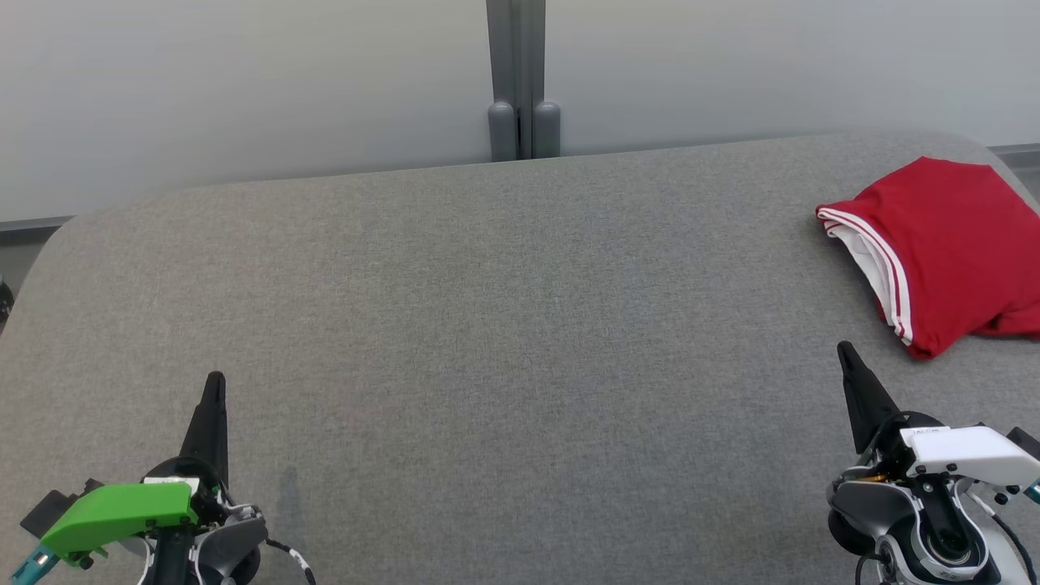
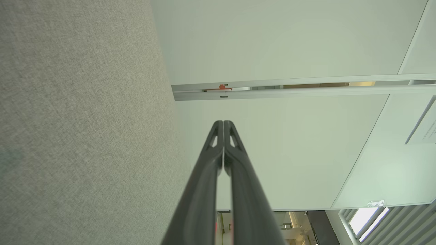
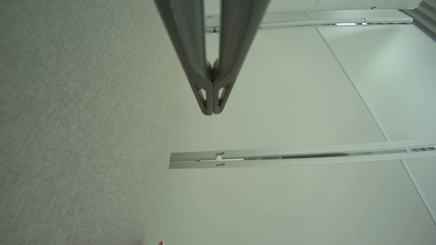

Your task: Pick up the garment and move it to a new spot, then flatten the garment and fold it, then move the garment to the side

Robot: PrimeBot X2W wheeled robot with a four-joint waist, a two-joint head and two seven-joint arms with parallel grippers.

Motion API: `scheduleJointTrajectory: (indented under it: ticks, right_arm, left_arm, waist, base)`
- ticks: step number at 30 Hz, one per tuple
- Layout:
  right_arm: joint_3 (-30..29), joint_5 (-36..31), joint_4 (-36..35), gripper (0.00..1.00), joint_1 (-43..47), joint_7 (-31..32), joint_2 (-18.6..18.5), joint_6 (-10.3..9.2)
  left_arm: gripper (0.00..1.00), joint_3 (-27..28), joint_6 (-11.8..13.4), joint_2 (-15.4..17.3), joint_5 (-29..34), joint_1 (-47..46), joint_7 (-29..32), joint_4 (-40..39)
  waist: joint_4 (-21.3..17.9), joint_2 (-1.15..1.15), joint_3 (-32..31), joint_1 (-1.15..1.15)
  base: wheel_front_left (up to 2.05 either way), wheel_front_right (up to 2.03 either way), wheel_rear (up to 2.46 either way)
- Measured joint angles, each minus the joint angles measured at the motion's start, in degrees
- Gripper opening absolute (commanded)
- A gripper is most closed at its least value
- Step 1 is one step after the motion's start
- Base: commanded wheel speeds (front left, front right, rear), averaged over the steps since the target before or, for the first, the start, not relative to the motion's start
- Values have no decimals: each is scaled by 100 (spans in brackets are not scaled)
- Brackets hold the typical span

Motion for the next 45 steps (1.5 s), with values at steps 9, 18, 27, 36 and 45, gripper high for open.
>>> scheduleJointTrajectory:
  ticks: [9,18,27,36,45]
  right_arm:
    - [-16,-3,2,0,-1,19,11,0]
    - [-31,-11,3,0,-2,42,21,0]
    - [-44,-19,4,0,-2,45,31,0]
    - [-59,-34,4,0,-3,51,44,0]
    - [-71,-46,5,0,-3,67,55,0]
  left_arm:
    - [0,4,0,-4,0,0,1,1]
    - [0,10,0,-10,0,0,10,0]
    - [0,14,0,-13,1,-1,12,0]
    - [0,20,0,-15,1,-1,19,1]
    - [0,25,0,-18,2,-1,20,1]
  waist:
    - [0,0,0,0]
    - [0,0,0,0]
    - [0,0,0,0]
    - [0,0,0,0]
    - [0,0,0,0]
  base:
    - [0,0,0]
    - [0,0,0]
    - [0,0,0]
    - [0,0,0]
    - [0,0,0]
